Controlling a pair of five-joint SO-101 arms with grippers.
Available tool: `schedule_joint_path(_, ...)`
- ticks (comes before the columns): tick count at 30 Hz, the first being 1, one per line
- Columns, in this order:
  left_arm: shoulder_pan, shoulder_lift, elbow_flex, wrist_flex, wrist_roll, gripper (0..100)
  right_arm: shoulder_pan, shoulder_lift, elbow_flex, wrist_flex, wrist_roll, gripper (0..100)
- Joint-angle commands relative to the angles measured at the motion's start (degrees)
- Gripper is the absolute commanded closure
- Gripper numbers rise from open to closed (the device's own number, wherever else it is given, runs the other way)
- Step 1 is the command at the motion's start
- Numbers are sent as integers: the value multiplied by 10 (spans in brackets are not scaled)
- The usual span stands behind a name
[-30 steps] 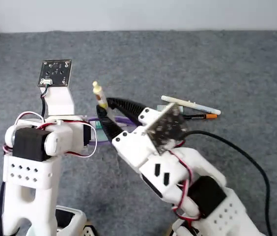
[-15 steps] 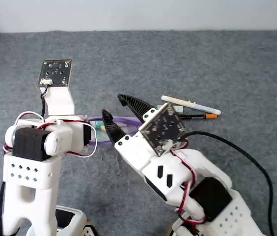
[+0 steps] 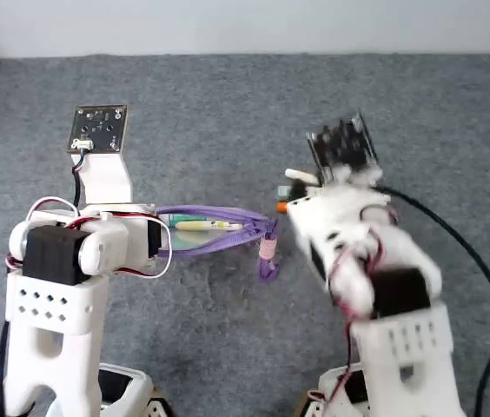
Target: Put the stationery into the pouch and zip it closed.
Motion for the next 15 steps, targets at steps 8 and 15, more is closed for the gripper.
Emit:
schedule_joint_path(8, 0, 1, -25, -3, 6, 989, 76, 322, -198, 87, 108, 903)
schedule_joint_path(15, 0, 1, -25, -5, 6, 989, 77, 523, -382, 201, 191, 900)
